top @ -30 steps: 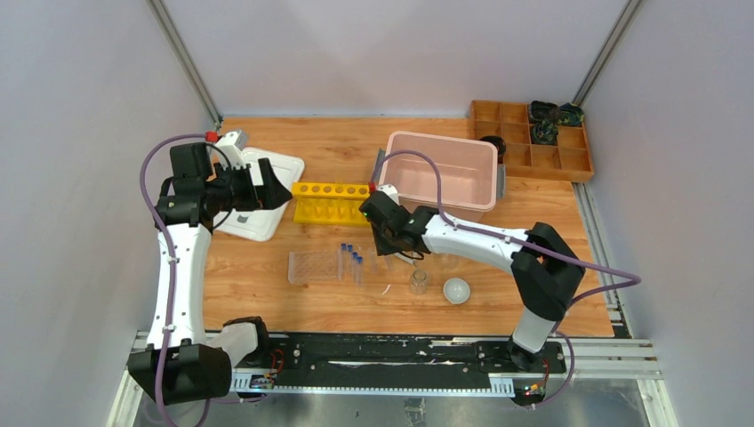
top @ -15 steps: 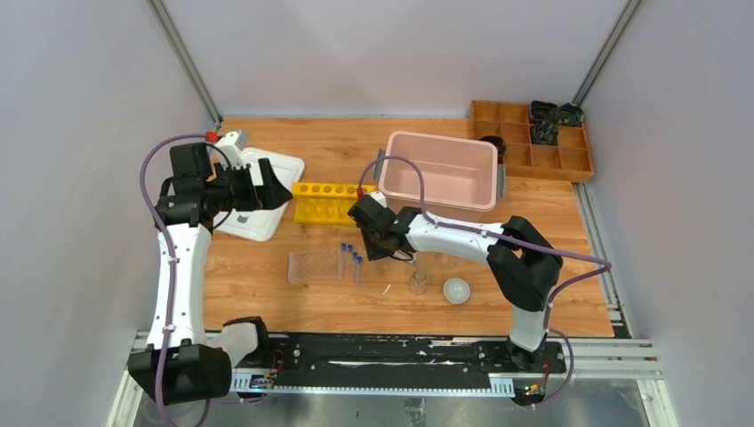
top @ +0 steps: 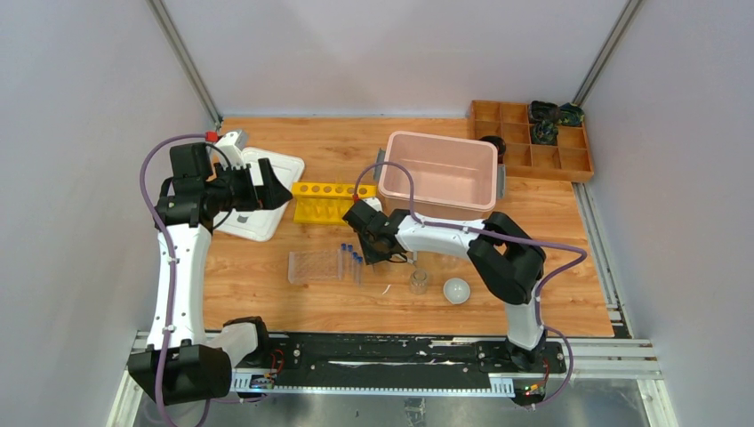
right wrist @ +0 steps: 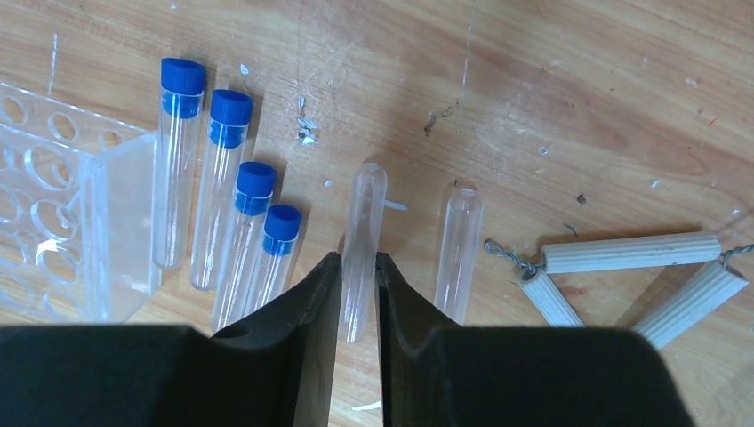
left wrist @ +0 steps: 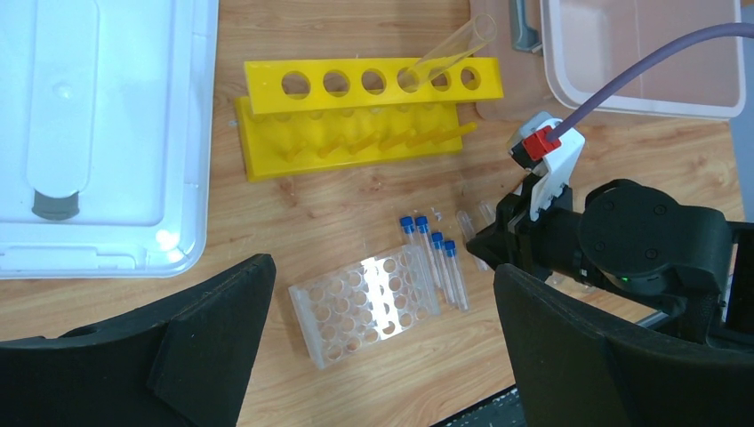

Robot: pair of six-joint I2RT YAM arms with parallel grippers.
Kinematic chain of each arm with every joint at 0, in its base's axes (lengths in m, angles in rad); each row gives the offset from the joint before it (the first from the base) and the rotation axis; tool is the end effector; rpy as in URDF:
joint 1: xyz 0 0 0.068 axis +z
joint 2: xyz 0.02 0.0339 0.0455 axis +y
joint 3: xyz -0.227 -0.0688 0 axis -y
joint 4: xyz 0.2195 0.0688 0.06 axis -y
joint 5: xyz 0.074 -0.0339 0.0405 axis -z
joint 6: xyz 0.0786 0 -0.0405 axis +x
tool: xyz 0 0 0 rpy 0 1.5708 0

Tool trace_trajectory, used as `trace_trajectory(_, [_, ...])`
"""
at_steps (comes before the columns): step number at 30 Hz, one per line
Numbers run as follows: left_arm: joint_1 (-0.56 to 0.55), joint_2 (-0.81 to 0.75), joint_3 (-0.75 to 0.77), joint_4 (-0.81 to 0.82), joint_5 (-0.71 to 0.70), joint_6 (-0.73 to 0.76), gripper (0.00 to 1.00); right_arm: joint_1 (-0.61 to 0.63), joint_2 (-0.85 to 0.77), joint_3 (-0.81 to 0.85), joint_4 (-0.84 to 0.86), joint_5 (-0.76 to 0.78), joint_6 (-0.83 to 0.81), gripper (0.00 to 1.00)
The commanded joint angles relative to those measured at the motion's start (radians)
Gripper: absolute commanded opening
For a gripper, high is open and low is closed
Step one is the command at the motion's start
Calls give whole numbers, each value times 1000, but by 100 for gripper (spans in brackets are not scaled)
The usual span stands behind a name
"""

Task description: Organize the chemistry lab equipment

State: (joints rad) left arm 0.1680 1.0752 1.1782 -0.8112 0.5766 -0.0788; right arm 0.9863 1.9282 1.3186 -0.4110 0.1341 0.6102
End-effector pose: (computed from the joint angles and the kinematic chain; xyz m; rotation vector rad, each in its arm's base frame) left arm 0.2344 -0.0037 0.3044 0.0271 2.2113 -0.6042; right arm 0.2257 0.3221 0.1202 -0.4434 2.5973 0.4090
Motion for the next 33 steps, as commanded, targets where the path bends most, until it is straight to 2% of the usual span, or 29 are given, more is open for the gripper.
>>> trace_trajectory(1, [6, -25, 31, -8, 19, 3, 100, 12, 22, 37, -11, 25, 17, 25])
trace_trajectory(11, [7, -45, 38, -17, 27, 1, 100, 11, 74, 70, -47, 56, 5, 28])
trace_trajectory(15, [7, -54, 41, -17, 34, -2, 100, 11, 76, 79, -47, 57, 5, 17])
trace_trajectory(17, [7, -55, 45, -19, 40, -1, 100, 11, 64, 86, -48, 54, 6, 7])
trace_trajectory(19, [7, -58, 50, -23, 48, 3, 100, 11, 38, 91, -48, 53, 9, 0])
trace_trajectory(26, [7, -74, 40, -45, 118, 45, 100, 31, -131, 136, -4, 56, 7, 0])
trace_trajectory(33, [7, -116, -3, -56, 286, 115, 92, 69, -276, 169, 209, 27, -20, 0])
